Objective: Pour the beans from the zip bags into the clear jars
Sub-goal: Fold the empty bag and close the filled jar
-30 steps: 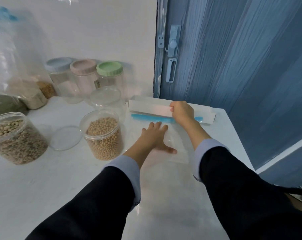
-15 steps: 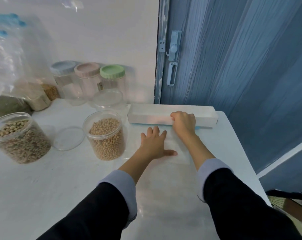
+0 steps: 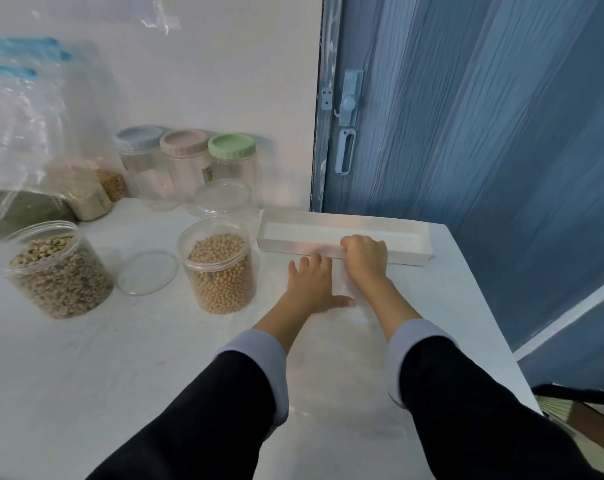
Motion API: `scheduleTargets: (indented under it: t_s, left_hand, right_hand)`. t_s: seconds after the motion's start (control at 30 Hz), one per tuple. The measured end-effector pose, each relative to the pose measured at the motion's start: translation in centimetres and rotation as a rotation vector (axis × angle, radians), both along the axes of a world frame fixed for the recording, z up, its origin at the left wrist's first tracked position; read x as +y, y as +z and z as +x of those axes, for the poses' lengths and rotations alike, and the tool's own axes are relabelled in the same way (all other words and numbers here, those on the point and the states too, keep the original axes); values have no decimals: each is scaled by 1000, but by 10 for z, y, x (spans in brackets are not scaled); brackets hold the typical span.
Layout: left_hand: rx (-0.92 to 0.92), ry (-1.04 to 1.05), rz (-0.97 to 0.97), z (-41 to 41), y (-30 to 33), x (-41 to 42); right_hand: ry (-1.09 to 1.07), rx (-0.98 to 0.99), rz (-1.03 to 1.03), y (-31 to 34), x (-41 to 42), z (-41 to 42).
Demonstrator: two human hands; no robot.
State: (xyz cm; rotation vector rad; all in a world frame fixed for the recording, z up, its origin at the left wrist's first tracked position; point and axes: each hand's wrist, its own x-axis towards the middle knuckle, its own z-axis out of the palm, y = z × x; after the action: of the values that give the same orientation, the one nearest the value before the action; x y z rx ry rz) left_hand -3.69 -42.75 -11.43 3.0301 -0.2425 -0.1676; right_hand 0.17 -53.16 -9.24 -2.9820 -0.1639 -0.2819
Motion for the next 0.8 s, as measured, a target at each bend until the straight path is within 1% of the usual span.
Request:
scheduleTargets:
  t_s: [0.13, 0.2, 0.27, 0.33, 0.4, 0.5, 0.57, 0.63, 0.73, 0.8]
  left_hand:
    - [18, 27, -72, -4, -1, 1]
    - [-39, 28, -122, -8, 3, 4]
    - [-145, 21, -212, -16, 11, 10]
    - [-234, 22, -339, -30, 21, 21]
    - [-254, 15, -452, -46, 27, 37]
    - [-208, -75, -527, -71, 31, 61]
    - [-164, -139, -567, -90, 34, 73]
    - [-105, -171, -615, -110, 40, 88]
    - [92, -237, -655, -138, 46, 117]
    - [224, -280, -623, -154, 47, 132]
  right_hand:
    - [10, 32, 34, 1, -2, 0]
    - [31, 32, 37, 4, -4, -1]
    - [36, -36, 102, 3, -8, -7]
    - [49, -168, 217, 2, -9, -20]
    - [80, -205, 309, 3, -7, -38]
    - [133, -143, 427, -1, -6, -70]
    - [186, -71, 466, -5, -15, -88]
    - [227, 8, 550, -9, -29, -104]
    - [231, 61, 708, -7, -44, -132]
    - [259, 85, 763, -1, -43, -153]
